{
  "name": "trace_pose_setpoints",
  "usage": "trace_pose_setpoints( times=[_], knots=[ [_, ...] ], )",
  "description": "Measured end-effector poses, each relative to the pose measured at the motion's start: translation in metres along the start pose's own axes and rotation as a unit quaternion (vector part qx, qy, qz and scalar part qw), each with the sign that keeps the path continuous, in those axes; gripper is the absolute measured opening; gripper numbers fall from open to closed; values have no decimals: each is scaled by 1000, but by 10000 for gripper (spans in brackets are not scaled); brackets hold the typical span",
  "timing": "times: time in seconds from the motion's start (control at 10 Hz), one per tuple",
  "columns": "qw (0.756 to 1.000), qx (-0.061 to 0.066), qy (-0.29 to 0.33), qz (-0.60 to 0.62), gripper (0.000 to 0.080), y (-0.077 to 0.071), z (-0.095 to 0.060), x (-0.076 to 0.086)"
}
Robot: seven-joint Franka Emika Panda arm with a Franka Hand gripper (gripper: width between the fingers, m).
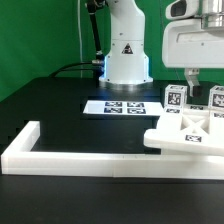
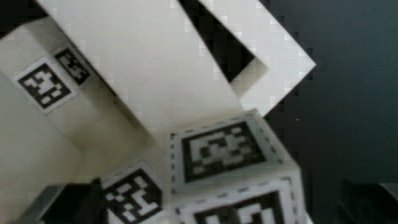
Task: Assemble chair
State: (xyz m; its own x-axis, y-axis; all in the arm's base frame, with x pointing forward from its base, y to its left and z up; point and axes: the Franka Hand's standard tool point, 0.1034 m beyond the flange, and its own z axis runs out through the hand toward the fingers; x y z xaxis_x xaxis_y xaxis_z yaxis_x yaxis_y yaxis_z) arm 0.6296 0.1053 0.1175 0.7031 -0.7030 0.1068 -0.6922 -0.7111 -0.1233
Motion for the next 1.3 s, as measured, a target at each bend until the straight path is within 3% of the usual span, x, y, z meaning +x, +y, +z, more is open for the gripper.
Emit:
trace_pose_setpoints(
  times=[0.1,0.4,0.6,1.1,1.3],
  knots=[
    [998,-5,3,-59,648,2,0,3],
    [998,-4,3,-66,634,2,0,3],
    [998,-4,3,-66,286,2,0,3],
    [999,-3,3,-35,288,2,0,4],
    [998,-3,3,58,288,2,0,3]
  ],
)
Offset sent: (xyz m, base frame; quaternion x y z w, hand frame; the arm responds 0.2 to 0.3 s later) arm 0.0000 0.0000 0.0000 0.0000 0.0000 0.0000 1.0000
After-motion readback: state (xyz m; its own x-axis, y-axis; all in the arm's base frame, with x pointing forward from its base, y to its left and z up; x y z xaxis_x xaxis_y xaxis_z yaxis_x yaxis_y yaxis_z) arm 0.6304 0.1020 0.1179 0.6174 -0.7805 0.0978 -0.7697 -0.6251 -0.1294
